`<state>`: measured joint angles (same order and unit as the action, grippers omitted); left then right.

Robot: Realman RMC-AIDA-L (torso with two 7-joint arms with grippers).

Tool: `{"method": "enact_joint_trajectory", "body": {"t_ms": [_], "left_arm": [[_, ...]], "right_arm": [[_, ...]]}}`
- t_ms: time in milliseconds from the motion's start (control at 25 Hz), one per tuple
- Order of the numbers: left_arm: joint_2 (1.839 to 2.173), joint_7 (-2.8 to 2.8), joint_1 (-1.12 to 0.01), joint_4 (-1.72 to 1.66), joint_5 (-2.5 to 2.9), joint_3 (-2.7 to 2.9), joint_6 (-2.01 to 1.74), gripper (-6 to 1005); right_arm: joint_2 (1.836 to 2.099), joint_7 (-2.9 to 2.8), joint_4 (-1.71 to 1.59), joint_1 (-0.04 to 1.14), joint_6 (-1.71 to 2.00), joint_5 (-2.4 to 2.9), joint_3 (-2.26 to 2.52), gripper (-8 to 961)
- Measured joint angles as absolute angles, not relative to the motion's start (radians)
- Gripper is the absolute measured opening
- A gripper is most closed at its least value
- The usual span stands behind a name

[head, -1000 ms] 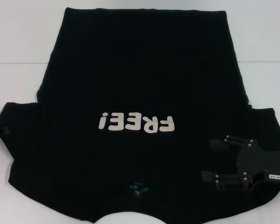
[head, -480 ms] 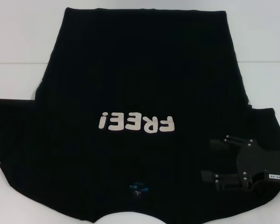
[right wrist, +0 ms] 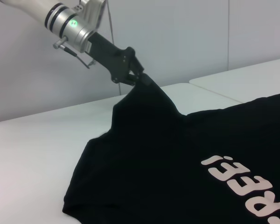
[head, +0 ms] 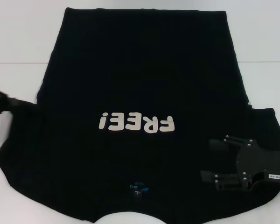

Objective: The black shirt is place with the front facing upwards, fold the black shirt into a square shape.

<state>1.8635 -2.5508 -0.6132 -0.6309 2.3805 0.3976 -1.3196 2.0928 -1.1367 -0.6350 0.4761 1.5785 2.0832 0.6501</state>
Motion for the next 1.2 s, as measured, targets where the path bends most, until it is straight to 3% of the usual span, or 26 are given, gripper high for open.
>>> {"method": "enact_joint_trajectory", "body": {"t_ms": [280, 520, 1200], "left_arm": [[1.922, -2.514, -0.651, -0.597, 2.361, 0.407, -1.338, 32], [1.931, -2.471, -0.654, -0.509, 2.344, 0.4, -1.278, 33], [1.957, -2.346, -0.601, -0.377, 2.165, 0.403, -1.287, 603]], "right_arm": [[2.094, -1.137, -0.635, 0.476, 1.579, 2.083, 0.654, 942], [2.095, -1.137, -0.634, 0.478, 1.588, 2.083, 0.656, 942], [2.094, -1.137, -0.632, 0.474, 1.589, 2.083, 0.649, 941]]}}
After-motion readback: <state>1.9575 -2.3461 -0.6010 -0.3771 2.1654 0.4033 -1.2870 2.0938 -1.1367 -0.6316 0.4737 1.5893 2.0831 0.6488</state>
